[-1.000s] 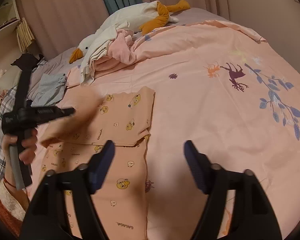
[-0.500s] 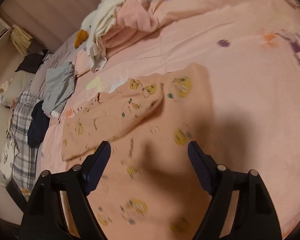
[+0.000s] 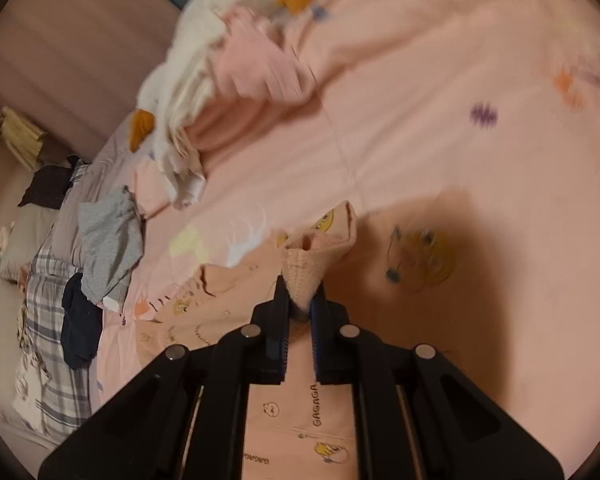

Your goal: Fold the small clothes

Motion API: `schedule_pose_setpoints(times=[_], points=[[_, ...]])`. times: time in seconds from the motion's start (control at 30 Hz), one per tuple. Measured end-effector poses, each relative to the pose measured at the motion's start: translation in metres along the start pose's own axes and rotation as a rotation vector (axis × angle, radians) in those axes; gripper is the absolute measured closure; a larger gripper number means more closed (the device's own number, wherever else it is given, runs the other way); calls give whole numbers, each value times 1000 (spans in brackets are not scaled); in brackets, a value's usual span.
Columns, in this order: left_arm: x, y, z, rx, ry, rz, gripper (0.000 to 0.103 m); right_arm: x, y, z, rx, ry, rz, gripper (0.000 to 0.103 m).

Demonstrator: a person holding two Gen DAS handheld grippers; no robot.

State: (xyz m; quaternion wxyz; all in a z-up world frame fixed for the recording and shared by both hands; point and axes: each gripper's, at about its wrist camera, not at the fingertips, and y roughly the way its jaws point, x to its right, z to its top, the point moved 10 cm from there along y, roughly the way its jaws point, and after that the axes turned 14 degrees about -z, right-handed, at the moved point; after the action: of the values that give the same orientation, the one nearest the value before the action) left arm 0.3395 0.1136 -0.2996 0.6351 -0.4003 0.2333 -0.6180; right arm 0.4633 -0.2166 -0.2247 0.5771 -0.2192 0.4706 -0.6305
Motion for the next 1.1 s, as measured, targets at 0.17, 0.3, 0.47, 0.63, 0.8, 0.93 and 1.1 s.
schedule_pose_setpoints(times=[0.17,0.3,0.47,0.63,0.8,0.93,1.1], points=[[9,7,3,20,9,15,49,53,-23,7,86,-75,-174,92],[6,6,3,22,3,17,49,96,-3,-10,52,-129,-261,85],[-16,-1,4,40,-99,72,49,120,-1,-18,-49,-97,-245,47],[19,-18,3,8,-129,-193,49,113,-39,-6,40,-55,-197,30],[64,-29,8,104,249,74,49,97,-46,-17,35,-80,-171,27],[88,-1,10,54,377,186,49,100,-38,-24,24,-118,-219,28],[75,12,27,76,454,434,49,99,-35,-25,16,-139,-199,28]])
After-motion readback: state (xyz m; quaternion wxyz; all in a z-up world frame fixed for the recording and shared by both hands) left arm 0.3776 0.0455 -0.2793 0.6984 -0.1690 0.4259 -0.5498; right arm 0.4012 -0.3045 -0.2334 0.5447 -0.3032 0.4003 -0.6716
